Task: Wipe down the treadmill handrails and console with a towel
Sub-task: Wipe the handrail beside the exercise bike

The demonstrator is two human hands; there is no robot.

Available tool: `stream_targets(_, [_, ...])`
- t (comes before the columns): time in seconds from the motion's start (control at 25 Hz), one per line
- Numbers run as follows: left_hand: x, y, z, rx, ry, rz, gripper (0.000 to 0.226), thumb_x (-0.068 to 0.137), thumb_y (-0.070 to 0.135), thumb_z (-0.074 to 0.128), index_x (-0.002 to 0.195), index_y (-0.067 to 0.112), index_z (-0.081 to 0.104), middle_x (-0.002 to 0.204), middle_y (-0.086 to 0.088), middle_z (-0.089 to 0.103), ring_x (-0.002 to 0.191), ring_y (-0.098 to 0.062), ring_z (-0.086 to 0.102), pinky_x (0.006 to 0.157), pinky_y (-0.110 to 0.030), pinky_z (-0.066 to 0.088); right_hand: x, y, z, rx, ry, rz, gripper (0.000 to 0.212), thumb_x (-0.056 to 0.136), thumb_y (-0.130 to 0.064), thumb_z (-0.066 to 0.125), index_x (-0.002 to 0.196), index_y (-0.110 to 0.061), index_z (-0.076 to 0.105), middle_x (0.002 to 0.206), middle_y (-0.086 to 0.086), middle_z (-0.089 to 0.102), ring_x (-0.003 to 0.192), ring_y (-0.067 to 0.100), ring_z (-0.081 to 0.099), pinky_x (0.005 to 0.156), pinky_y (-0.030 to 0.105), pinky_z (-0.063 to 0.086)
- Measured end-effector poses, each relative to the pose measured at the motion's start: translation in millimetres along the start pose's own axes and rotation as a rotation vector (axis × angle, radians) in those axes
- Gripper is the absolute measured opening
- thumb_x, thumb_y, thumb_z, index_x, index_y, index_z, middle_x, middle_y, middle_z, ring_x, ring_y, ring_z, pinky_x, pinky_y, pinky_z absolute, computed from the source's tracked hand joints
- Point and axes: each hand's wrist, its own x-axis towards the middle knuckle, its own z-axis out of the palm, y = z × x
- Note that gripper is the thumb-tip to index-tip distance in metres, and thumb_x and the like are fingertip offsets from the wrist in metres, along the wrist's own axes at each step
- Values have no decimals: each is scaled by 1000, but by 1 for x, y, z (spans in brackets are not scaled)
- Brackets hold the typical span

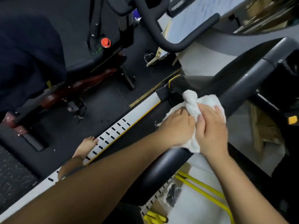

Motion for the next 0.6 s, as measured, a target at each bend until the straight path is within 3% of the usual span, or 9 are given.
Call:
stream_targets(0.08, [-22,-4,12,183,73,7,65,97,36,17,149,-1,29,153,-21,34,141,-35,32,115,-42,27,-50,-11,14,191,91,141,45,97,-21,29,138,-17,47,140,-4,48,136,-1,34,120,31,17])
stream_targets(0.16, [-29,-3,24,380,38,95,85,83,47,6,154,2,17,160,-20,19,147,-35,19,119,-46,21,-85,-25,22,456,146,390,49,98,-33,26,147,-28,29,154,-9,31,143,1,25,119,32,21])
stream_targets(0.28, [12,18,19,452,25,236,80,88,51,17,156,8,16,163,-18,11,149,-37,11,120,-50,17,-55,-25,32,705,355,717,56,97,-36,26,150,-21,29,155,-2,35,141,11,34,115,32,29])
stream_targets(0.36, [38,29,14,454,-3,285,72,91,45,29,156,14,20,163,-17,8,149,-37,13,120,-47,19,-30,-14,29,798,507,729,55,97,-32,27,150,-16,31,152,-1,39,137,8,38,112,25,33])
stream_targets(0.48, [9,30,20,602,116,359,64,94,36,26,154,13,29,162,-22,14,148,-38,14,120,-48,22,-63,-20,49,1012,432,861,53,101,-47,33,146,-22,37,144,-4,48,126,-2,45,100,11,35])
stream_targets(0.6, [-15,18,26,810,119,428,61,97,31,29,154,11,28,161,-25,12,149,-43,8,120,-54,18,-95,-41,68,1299,221,1001,65,76,-83,40,130,-46,45,133,-12,57,122,4,52,104,31,39])
